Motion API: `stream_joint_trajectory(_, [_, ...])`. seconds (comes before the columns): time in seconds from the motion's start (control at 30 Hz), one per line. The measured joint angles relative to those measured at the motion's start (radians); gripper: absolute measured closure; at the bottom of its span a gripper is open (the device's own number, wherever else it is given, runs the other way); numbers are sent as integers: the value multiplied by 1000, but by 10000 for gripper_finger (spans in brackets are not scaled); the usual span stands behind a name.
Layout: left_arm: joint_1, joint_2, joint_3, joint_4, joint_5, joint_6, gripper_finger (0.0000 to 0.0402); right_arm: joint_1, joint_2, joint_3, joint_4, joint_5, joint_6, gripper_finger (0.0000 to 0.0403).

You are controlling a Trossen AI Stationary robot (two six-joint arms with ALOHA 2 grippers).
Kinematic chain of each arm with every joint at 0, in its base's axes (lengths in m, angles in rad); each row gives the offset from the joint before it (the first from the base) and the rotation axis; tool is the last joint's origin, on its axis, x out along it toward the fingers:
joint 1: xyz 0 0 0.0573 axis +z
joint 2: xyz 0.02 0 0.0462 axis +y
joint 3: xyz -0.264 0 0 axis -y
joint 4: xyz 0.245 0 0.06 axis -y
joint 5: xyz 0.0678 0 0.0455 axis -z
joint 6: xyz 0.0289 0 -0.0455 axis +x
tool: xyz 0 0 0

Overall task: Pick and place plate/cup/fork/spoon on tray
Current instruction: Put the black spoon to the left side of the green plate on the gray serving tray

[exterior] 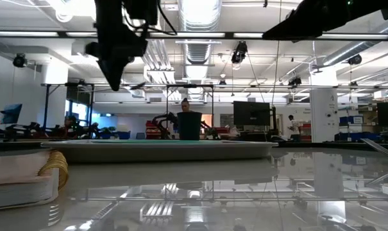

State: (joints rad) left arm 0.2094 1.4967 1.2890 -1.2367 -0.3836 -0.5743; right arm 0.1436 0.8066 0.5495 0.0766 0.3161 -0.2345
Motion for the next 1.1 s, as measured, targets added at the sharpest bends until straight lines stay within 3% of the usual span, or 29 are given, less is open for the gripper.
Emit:
stream_joint_trajectory(0.2, [146, 90, 41, 41, 23, 387, 401, 0, -104, 0, -118, -2, 60, 311])
stream_joint_trajectory(0.4, [272, 125, 21, 236, 158, 647, 402, 0, -164, -6, -158, -9, 94, 319])
stream_joint_trajectory(0.83, [398, 207, 14, 339, 168, 864, 402, 0, -163, -16, -159, -9, 94, 310])
stream_joint_trajectory(1.1, [433, 267, 14, 394, 170, 879, 402, 0, -163, -16, -166, -9, 82, 320])
